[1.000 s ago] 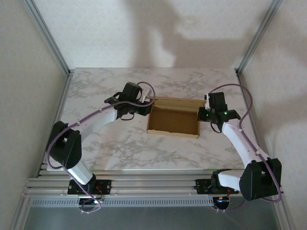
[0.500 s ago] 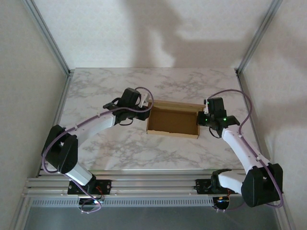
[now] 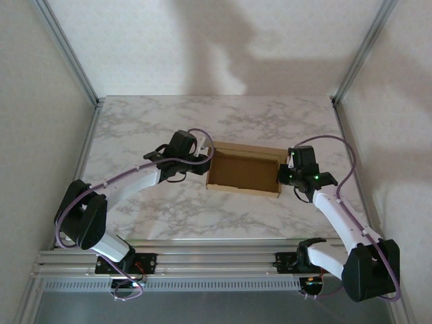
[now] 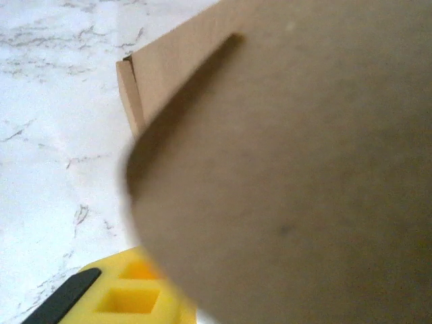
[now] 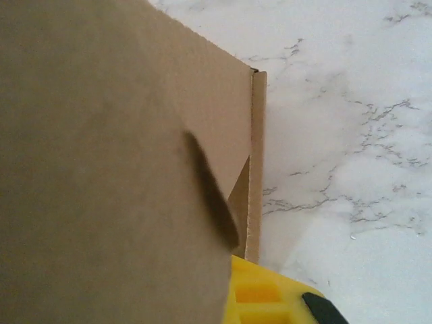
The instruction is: Fold the paper box
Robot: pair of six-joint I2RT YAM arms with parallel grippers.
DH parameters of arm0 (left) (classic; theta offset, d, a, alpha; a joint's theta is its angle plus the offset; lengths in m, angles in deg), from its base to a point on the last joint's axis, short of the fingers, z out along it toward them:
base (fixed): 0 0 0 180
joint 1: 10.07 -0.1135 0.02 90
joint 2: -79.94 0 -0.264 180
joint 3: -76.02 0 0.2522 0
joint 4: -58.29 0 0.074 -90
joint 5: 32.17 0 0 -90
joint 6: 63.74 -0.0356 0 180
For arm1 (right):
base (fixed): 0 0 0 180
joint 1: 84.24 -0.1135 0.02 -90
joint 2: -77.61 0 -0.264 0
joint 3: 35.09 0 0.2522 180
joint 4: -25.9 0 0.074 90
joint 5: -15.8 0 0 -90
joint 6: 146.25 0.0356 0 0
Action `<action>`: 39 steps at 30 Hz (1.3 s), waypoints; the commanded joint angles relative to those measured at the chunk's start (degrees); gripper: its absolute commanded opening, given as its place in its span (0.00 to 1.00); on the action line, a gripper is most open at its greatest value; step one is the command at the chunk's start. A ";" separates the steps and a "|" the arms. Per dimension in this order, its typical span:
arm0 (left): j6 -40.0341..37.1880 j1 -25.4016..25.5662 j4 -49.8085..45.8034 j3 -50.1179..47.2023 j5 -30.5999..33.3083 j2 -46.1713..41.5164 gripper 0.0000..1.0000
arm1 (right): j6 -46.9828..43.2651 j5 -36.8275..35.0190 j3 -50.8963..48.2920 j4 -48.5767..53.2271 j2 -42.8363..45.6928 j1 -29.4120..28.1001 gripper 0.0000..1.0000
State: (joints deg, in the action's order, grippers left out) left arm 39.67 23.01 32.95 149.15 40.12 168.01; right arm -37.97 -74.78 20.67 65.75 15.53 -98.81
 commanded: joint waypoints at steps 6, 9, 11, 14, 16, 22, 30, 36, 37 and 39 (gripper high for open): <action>-0.73 0.58 1.39 2.79 -0.13 0.79 0.27 | -0.32 1.77 0.80 1.16 -1.19 -0.48 0.07; -1.10 0.58 0.59 3.46 0.43 1.09 0.33 | -0.39 1.64 0.85 0.98 -1.45 -0.47 0.07; -1.47 0.58 0.22 3.46 1.41 1.05 0.39 | -0.52 1.01 1.13 1.03 -1.58 -0.54 0.07; -2.39 0.58 -0.81 3.63 3.46 1.20 0.43 | -0.73 -0.11 1.83 1.25 -1.47 -0.46 0.07; -2.93 0.58 -1.09 3.89 4.04 1.67 0.45 | -0.75 -0.20 2.27 1.00 -1.32 -0.48 0.07; -3.65 0.59 -1.29 5.38 4.33 3.85 0.50 | -1.02 1.57 3.27 1.32 -1.98 -0.51 0.10; -3.74 0.76 0.30 6.43 4.95 4.92 0.54 | -0.88 -1.34 2.12 0.04 -0.15 -0.47 0.34; -4.07 0.76 0.77 7.44 6.53 5.65 0.54 | -1.63 -4.28 3.60 2.85 2.06 -0.50 0.44; -4.17 0.78 0.53 7.81 6.59 5.95 0.54 | -1.35 -6.33 4.31 4.33 2.20 -0.48 0.45; -4.42 0.81 0.03 8.68 6.64 6.84 0.54 | -1.66 -9.06 5.74 6.16 2.25 -0.38 0.54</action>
State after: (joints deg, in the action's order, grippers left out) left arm 36.56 23.23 33.17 155.62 45.25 173.25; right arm -39.10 -78.38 23.40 68.52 16.80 -98.81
